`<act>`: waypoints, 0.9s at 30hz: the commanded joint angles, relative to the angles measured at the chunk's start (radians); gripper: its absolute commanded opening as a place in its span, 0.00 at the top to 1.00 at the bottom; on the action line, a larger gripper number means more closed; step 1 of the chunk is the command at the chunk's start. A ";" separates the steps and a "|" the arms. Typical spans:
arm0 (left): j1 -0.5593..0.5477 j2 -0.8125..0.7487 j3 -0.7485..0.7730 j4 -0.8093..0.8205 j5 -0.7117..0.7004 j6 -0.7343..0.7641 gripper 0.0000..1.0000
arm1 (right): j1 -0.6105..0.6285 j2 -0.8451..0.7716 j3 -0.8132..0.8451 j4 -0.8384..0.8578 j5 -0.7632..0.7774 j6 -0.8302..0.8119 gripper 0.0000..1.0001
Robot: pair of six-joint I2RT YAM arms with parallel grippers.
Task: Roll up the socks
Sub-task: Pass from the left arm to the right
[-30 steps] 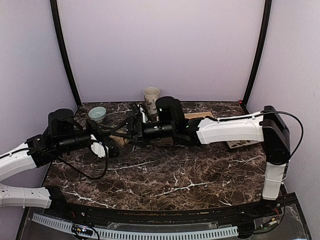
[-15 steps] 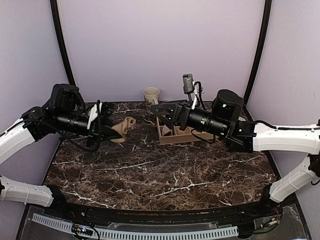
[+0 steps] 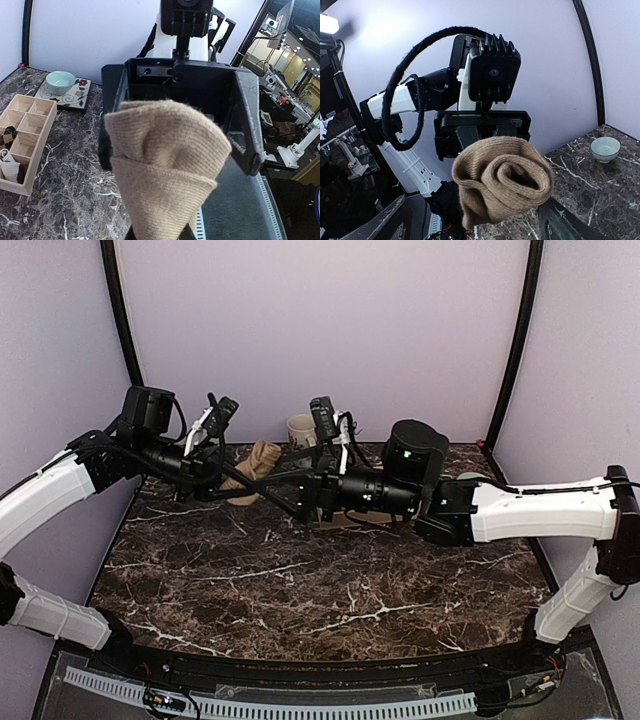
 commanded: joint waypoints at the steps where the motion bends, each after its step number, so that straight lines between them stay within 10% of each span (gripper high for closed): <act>1: 0.000 -0.009 0.018 0.039 0.110 -0.079 1.00 | 0.011 0.028 0.058 0.057 0.029 -0.042 0.17; 14: 0.001 -0.026 0.012 0.015 0.108 -0.051 1.00 | 0.037 0.119 0.157 0.008 0.087 -0.052 0.55; 19: 0.002 -0.032 0.013 -0.010 0.093 -0.019 1.00 | 0.035 0.086 0.110 0.014 0.113 -0.053 0.94; 24: 0.001 -0.023 0.026 -0.036 0.061 0.003 1.00 | 0.028 0.068 0.125 -0.098 0.137 -0.082 1.00; 27: 0.002 -0.003 0.054 -0.066 0.008 -0.005 0.44 | 0.018 0.071 0.144 -0.166 0.156 -0.081 1.00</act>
